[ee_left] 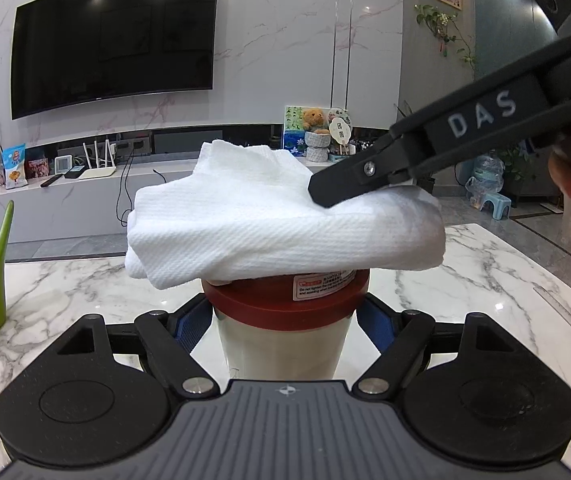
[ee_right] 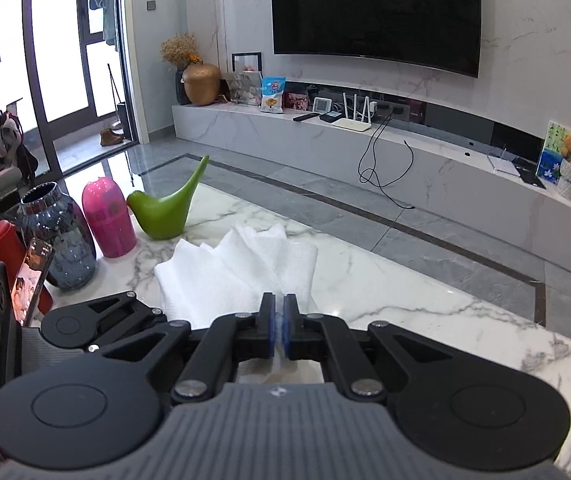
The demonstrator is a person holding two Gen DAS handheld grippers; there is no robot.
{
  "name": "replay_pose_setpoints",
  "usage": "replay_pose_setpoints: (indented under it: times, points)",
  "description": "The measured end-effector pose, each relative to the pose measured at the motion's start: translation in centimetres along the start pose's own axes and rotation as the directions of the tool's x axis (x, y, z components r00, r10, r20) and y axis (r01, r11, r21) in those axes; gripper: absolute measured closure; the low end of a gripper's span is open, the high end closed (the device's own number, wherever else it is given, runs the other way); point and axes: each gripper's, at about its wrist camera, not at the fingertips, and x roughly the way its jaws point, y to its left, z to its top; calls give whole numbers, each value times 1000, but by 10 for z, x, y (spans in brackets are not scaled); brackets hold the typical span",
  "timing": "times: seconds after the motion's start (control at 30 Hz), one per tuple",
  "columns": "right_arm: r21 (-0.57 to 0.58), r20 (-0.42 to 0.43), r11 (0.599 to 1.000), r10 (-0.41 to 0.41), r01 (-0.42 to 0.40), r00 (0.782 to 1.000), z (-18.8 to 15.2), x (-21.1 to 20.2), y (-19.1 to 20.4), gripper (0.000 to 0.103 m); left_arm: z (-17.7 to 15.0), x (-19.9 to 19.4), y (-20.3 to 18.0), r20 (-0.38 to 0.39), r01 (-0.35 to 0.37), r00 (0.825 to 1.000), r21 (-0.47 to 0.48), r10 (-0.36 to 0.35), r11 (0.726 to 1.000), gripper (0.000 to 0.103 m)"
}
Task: Clean container
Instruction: 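Rub the towel across the red lid with the right gripper, then sweep the towel over the white latch with the right gripper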
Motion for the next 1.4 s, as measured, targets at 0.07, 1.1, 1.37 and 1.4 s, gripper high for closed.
replay_pose_setpoints:
  times: [0.07, 1.1, 1.37, 1.4]
  points:
    - [17, 19, 1000, 5, -6, 1000, 2, -3, -2, 94, 0, 1, 1, -1, 1, 1000, -2, -1, 1000, 25]
    - [-53, 47, 996, 72, -69, 996, -15, 19, 19, 58, 3, 14, 12, 3, 5, 1000, -2, -5, 1000, 25]
    - [-84, 41, 994, 77, -73, 996, -17, 11, 26, 72, 3, 16, 11, -1, 13, 1000, -14, -13, 1000, 25]
    - [-83, 40, 994, 80, -77, 996, -18, 10, 26, 73, 2, 15, 11, -1, 15, 1000, -17, -15, 1000, 25]
